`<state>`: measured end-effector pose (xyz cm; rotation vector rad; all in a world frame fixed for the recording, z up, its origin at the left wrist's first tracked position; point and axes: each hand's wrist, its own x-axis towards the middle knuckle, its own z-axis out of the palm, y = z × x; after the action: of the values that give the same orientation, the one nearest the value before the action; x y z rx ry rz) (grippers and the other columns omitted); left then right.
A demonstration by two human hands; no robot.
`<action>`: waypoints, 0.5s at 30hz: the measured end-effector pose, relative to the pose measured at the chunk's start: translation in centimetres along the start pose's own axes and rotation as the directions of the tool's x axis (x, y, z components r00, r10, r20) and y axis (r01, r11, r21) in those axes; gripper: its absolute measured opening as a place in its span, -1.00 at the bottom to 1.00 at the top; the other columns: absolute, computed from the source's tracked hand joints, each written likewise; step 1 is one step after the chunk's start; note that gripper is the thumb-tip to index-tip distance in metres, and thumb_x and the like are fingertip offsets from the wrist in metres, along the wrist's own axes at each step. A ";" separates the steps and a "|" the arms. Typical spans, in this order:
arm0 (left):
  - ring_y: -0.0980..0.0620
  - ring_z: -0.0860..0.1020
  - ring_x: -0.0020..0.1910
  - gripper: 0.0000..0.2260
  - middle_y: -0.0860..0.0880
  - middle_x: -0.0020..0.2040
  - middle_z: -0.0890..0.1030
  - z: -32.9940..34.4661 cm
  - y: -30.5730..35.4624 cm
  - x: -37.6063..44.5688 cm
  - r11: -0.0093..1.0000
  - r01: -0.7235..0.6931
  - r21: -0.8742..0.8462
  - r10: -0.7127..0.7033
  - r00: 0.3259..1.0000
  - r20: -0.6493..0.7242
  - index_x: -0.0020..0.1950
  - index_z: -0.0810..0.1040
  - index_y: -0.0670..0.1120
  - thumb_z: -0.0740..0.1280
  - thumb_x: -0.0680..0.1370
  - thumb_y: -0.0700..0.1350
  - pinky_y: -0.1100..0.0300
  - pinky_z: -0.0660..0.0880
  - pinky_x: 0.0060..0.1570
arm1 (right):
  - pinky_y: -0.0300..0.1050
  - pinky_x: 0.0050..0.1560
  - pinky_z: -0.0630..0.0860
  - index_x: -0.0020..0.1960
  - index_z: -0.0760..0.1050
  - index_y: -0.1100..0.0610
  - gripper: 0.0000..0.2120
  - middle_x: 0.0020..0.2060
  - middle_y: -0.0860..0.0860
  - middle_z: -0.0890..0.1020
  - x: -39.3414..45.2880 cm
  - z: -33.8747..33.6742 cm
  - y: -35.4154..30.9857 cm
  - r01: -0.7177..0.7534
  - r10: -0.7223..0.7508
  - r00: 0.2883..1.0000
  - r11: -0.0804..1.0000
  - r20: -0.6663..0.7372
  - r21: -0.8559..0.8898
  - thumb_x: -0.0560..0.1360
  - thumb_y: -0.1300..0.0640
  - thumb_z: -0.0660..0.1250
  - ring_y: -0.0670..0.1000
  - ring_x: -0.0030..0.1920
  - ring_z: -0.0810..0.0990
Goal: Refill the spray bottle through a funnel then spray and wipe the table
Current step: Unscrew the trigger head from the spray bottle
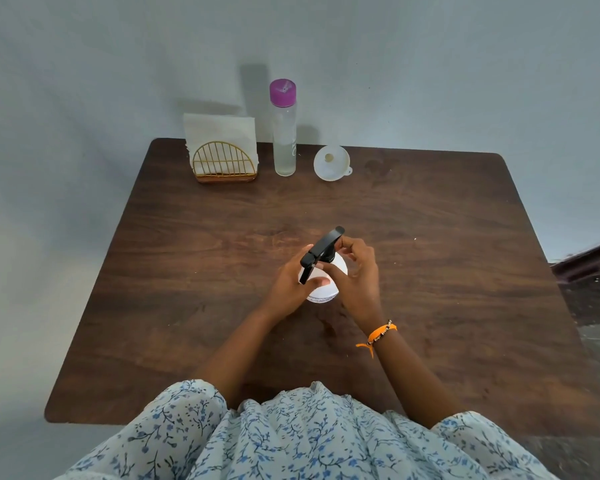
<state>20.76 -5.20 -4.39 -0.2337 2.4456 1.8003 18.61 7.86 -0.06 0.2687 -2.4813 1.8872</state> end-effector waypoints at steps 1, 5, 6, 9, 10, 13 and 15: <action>0.28 0.50 0.12 -0.60 0.20 0.07 0.56 0.1 -0.1 0.0 1.000 0.003 -0.019 -0.003 1.000 -0.001 0.14 0.43 0.22 0.41 0.44 -0.19 0.36 0.44 0.08 | -0.49 0.01 0.31 0.00 0.46 0.01 -0.69 -0.09 -0.19 0.52 -0.1 0.0 -0.1 0.011 -0.011 1.000 1.000 0.006 -0.005 0.35 0.24 0.47 -0.05 0.06 0.42; 0.03 0.45 0.29 -0.55 -0.01 0.28 0.52 0.1 -0.4 0.1 0.999 -0.040 -0.029 0.039 0.999 -0.005 0.29 0.44 -0.03 0.42 0.41 -0.12 0.16 0.37 0.29 | -0.49 0.06 0.27 0.06 0.48 -0.04 -0.70 -0.03 -0.28 0.51 0.3 -0.5 0.3 0.061 -0.056 0.996 0.996 0.076 -0.063 0.41 0.25 0.40 -0.10 0.11 0.35; 0.08 0.44 0.29 -0.53 0.03 0.29 0.50 0.0 -0.5 0.1 0.998 -0.061 -0.033 0.061 0.998 0.005 0.29 0.44 -0.02 0.41 0.40 -0.10 0.24 0.36 0.29 | -0.49 0.09 0.27 0.07 0.49 -0.03 -0.72 0.00 -0.28 0.51 0.5 -0.8 0.6 0.075 -0.065 0.991 0.993 0.118 -0.090 0.42 0.24 0.37 -0.13 0.13 0.33; 0.07 0.41 0.32 -0.46 0.03 0.33 0.47 -0.2 -0.7 0.2 0.999 -0.035 -0.015 0.035 0.999 0.014 0.32 0.42 -0.03 0.41 0.36 0.00 0.21 0.35 0.30 | -0.49 0.11 0.22 0.12 0.54 0.05 -0.75 0.05 -0.19 0.52 1.3 -1.9 1.1 0.099 -0.051 0.962 0.981 0.268 -0.166 0.45 0.22 0.29 -0.12 0.15 0.30; 0.04 0.41 0.33 -0.43 0.01 0.34 0.46 -0.2 -0.7 0.3 0.999 -0.031 -0.010 0.031 0.999 0.018 0.33 0.41 -0.03 0.41 0.35 0.05 0.12 0.35 0.31 | -0.52 0.11 0.20 0.14 0.53 0.05 -0.72 0.06 -0.18 0.51 1.5 -2.3 1.0 0.110 -0.053 0.953 0.977 0.297 -0.180 0.45 0.21 0.26 -0.07 0.15 0.31; 0.04 0.42 0.30 -0.41 0.02 0.32 0.48 -0.1 -0.6 0.2 0.999 -0.045 -0.011 0.045 0.999 0.023 0.32 0.42 -0.02 0.38 0.32 0.11 0.05 0.37 0.31 | -0.46 0.17 0.21 0.22 0.46 0.00 -0.62 0.13 -0.10 0.50 1.4 -3.1 0.6 0.145 -0.080 0.938 0.974 0.336 -0.174 0.43 0.20 0.21 0.00 0.18 0.36; 0.05 0.43 0.30 -0.43 0.02 0.31 0.49 -0.1 -0.5 0.3 0.999 -0.045 -0.020 0.045 0.999 0.027 0.31 0.43 0.00 0.39 0.32 0.10 0.02 0.38 0.30 | -0.31 0.20 0.32 0.22 0.46 0.05 -0.60 0.16 -0.02 0.53 0.5 -3.2 0.1 0.052 -0.038 0.958 0.998 0.285 -0.040 0.38 0.16 0.23 -0.03 0.20 0.44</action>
<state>20.57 -5.48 -4.86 -0.1550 2.4349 1.8327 17.81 10.85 0.75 0.6328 -2.6637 1.8885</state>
